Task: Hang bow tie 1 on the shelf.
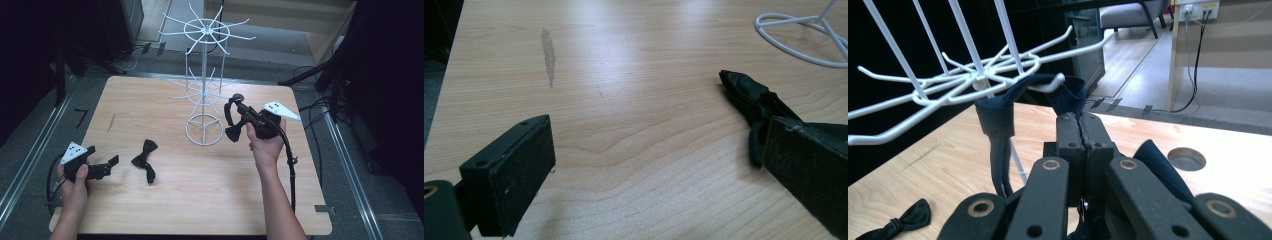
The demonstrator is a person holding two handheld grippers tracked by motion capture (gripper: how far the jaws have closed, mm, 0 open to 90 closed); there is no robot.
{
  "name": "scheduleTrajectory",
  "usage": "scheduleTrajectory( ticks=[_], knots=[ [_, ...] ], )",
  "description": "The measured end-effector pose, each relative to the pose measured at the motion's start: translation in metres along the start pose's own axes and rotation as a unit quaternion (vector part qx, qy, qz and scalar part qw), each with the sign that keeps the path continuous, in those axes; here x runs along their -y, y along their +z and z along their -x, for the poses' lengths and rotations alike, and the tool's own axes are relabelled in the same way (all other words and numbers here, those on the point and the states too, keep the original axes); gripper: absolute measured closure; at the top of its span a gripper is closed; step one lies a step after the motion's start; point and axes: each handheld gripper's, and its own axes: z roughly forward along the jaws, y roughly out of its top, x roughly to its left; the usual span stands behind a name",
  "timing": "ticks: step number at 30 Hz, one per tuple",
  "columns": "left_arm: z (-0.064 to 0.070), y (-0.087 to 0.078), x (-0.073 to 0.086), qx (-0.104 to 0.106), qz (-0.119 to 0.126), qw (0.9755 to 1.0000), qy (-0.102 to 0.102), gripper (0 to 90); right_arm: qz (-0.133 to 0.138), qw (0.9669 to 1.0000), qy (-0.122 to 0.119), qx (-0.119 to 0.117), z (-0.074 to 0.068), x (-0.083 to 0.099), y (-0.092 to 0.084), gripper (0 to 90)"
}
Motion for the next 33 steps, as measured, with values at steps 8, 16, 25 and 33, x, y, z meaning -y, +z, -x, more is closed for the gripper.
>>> scheduleTrajectory(
  ticks=[8,16,25,33],
  knots=[
    [0.000,0.000,0.000,0.004,0.000,1.0000,0.001,1.4,-0.010,0.9999,-0.007,0.000,-0.008,0.009,0.019,90.0],
    [0.000,0.000,0.000,0.004,-0.001,1.0000,0.001,1.4,-0.013,0.9996,-0.023,-0.012,-0.018,0.015,0.029,89.4],
    [-0.001,0.002,-0.001,0.006,-0.006,1.0000,0.000,1.4,-0.022,0.9992,-0.018,-0.027,-0.015,0.021,0.028,74.3],
    [-0.001,0.002,-0.001,0.006,-0.007,1.0000,-0.001,1.4,-0.013,0.9995,-0.029,-0.009,-0.018,0.019,0.013,46.1]
  ],
)
